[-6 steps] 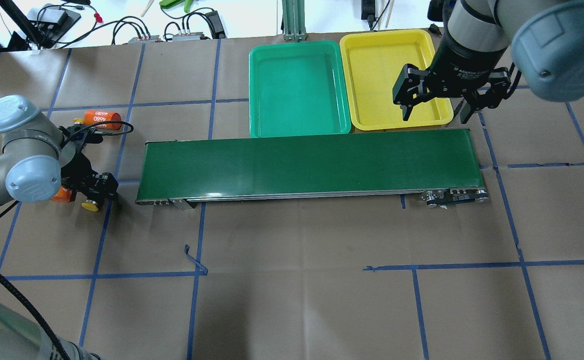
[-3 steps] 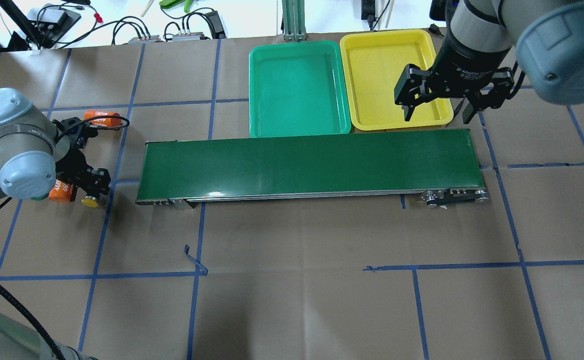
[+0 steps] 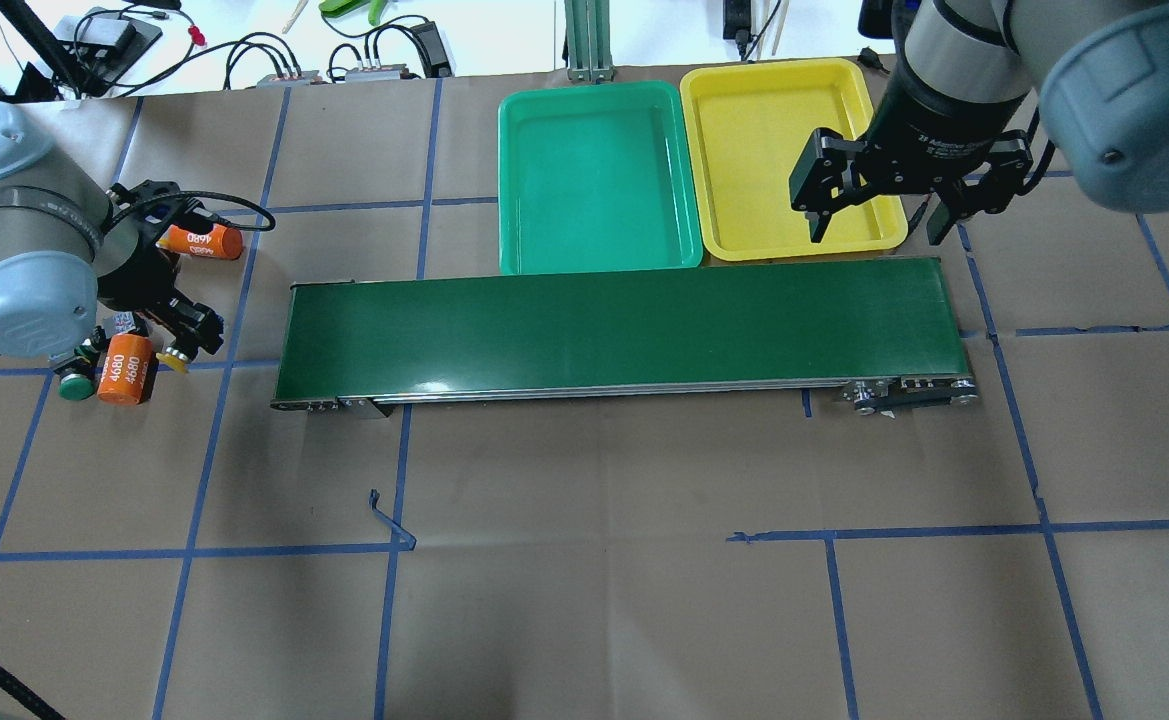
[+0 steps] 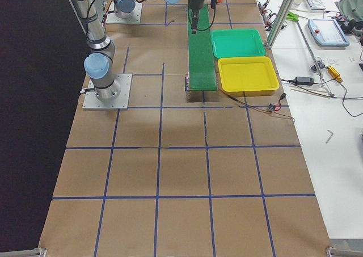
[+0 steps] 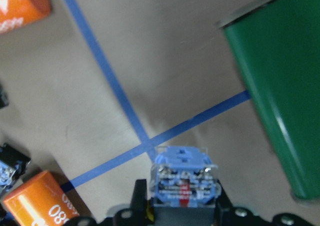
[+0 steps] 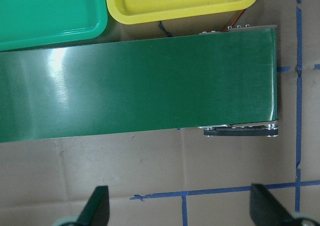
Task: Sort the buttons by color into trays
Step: 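Grasp the yellow-capped button with the left gripper, carry it to belt, then lower the button onto the belt start and open the left gripper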
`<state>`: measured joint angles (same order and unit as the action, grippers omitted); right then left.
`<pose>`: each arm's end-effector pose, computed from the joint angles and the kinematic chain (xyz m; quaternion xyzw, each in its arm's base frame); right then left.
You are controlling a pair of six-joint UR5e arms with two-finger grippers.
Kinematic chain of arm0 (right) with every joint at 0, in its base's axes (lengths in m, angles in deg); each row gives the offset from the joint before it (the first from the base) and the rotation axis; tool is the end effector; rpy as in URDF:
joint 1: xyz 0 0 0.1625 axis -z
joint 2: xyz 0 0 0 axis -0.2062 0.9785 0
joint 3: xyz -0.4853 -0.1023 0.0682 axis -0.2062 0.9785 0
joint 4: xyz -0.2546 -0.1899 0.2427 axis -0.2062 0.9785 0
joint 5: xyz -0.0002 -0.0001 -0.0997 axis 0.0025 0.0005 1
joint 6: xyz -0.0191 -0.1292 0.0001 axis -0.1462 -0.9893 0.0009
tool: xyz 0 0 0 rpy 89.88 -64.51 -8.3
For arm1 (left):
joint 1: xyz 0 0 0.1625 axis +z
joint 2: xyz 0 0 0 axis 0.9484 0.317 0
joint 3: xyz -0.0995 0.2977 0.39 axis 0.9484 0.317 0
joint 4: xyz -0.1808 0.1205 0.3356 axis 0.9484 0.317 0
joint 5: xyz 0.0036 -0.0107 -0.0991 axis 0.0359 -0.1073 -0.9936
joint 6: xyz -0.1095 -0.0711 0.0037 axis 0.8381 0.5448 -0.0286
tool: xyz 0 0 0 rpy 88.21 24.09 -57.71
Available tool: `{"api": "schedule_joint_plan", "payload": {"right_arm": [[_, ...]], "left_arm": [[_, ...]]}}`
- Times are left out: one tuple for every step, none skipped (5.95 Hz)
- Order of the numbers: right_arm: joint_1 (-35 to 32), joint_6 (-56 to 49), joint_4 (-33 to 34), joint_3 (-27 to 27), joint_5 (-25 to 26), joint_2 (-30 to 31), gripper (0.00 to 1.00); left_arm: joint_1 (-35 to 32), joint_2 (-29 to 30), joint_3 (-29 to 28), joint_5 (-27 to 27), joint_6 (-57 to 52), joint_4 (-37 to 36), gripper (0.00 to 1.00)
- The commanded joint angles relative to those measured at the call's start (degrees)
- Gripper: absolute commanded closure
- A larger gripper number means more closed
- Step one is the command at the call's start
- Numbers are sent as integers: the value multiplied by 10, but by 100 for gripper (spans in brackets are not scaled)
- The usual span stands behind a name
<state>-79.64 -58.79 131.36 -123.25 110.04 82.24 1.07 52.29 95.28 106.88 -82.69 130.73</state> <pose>0.1468 -0.4733 0.5273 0.0377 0.9993 -0.0041 0.0026 0.0590 -0.5489 0.3246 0.2821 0.9591 0.0242 0.0066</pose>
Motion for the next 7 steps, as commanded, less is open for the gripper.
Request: {"api": "schedule_joint_plan", "payload": {"right_arm": [[0,-1,0,-1,0,0,0],[0,-1,0,-2,-1,-1,0],[0,-1,0,-2,0,-1,0],[0,-3,1,-2,0,-1,0],[0,-3,2,-2,-1,-2,0],[0,-3,1,-1,-1,-1,0],[0,-4,1,-1,-1,-1,0]], "left_arm": [[-67,-31,-23,3,-116,62,100],[-88,-33,-25,6,-199,61,99],[-104,-19,-26,6,-299,50,99],[-113,-7,-28,5,-341,45,99],[-141,19,-29,6,-371,-3,99],[-154,44,-28,4,-375,-28,97],[-158,46,-28,-1,-389,-28,94]]}}
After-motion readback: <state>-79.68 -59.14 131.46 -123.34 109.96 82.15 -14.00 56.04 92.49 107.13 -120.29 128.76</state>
